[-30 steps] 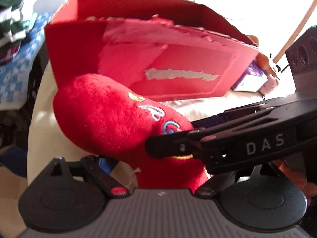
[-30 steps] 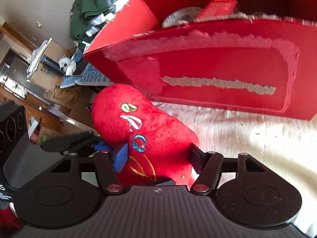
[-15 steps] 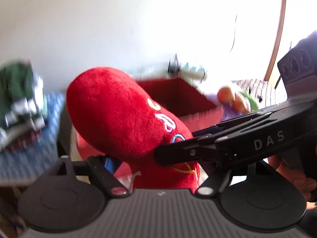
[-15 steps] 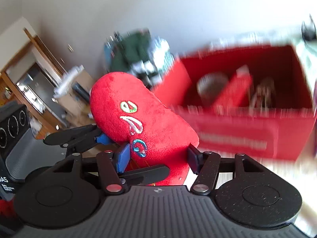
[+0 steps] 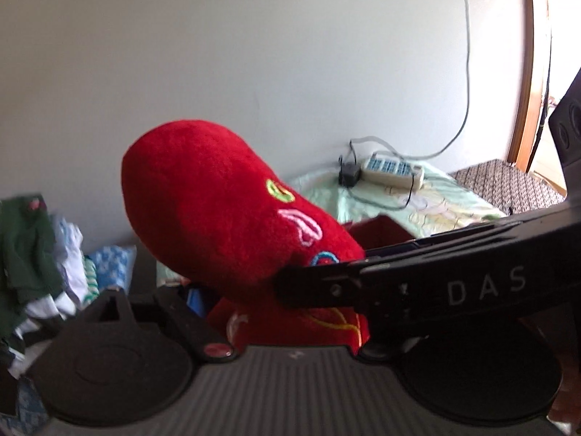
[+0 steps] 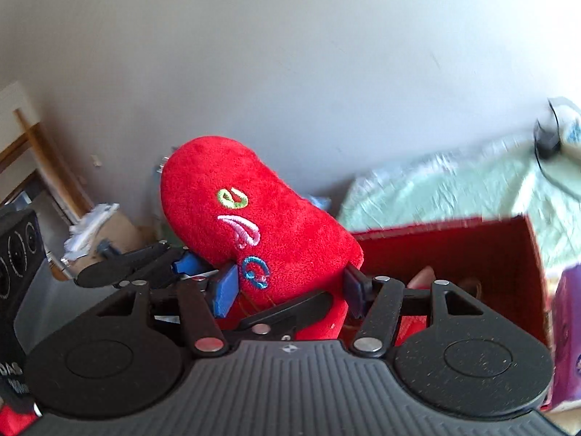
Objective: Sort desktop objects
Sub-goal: 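Lift the red plush toy with the right gripper and carry it over the box, then lower the plush toy into the red box and open the right gripper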
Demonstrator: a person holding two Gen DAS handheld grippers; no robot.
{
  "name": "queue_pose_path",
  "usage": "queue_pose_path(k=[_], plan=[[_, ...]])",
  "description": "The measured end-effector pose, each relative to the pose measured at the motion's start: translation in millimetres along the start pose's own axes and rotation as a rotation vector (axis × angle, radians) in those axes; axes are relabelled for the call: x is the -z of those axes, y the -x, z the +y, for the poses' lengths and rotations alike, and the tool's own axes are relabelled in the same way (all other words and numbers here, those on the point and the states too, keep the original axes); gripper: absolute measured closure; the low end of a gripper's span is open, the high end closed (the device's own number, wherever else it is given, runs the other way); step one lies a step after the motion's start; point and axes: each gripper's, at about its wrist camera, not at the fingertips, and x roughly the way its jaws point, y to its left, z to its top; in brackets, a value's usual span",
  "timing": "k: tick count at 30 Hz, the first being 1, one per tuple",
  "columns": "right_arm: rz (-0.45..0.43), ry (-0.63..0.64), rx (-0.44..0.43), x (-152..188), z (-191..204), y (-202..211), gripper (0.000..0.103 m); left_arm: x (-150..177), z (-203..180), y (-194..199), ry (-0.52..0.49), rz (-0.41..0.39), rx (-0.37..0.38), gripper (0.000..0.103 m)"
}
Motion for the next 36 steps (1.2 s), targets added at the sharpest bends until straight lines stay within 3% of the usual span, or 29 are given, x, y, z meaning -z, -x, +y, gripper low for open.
queue_pose_path(k=[6,10,17,22,24,29,33,36], plan=[[0.044,-0.064,0.033,1,-12,-35,0.041,1,25,-34,0.068,0.082,0.021,0.01],[0.062,-0.101,0.05,1,-22,-54,0.041,8,37,-53,0.102,0.115,0.034,0.01],[0.067,-0.105,0.088,0,-20,-67,0.042,6,36,-72,0.078,0.137,0.006,0.01],[0.207,-0.126,0.138,7,-23,-74,0.042,27,37,-78,0.09,0.27,0.076,0.013],[0.25,-0.086,0.166,10,-19,-73,0.042,38,33,-76,0.083,0.313,0.131,0.008],[0.285,0.027,0.183,13,-10,-69,0.04,53,30,-58,0.004,0.305,0.094,0.004],[0.172,-0.027,0.168,4,-18,-49,0.037,56,43,-29,0.024,0.251,0.091,0.004],[0.074,-0.063,0.14,-4,-22,-42,0.041,49,48,-4,0.009,0.153,0.072,0.004]])
